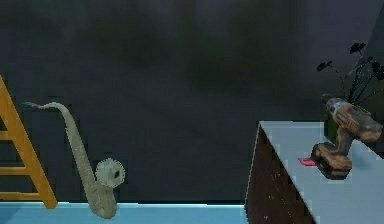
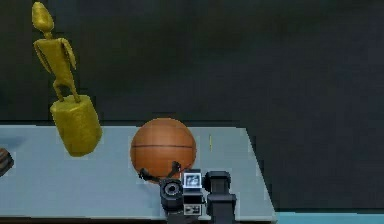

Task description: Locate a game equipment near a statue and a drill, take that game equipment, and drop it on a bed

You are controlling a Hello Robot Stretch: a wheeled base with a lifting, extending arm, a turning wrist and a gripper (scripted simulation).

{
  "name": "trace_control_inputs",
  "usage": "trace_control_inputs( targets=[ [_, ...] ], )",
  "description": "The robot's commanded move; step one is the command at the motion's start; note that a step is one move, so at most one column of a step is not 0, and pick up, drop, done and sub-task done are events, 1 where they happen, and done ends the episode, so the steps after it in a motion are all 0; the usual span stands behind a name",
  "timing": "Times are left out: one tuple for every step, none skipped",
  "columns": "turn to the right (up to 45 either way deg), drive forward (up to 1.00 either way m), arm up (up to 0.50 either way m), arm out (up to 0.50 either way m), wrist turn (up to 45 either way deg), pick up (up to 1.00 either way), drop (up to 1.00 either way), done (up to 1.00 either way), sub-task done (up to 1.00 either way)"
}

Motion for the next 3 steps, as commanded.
trace_control_inputs(
  targets=[
    [0.0, 0.00, 0.10, 0.00, 0.0, 0.00, 0.00, 0.00, 0.00],
    [0.0, 0.00, 0.06, 0.00, 0.0, 0.00, 0.00, 0.00, 0.00],
    [0.0, 0.00, 0.00, 0.00, -45.0, 0.00, 0.00, 0.00, 0.00]
  ],
)
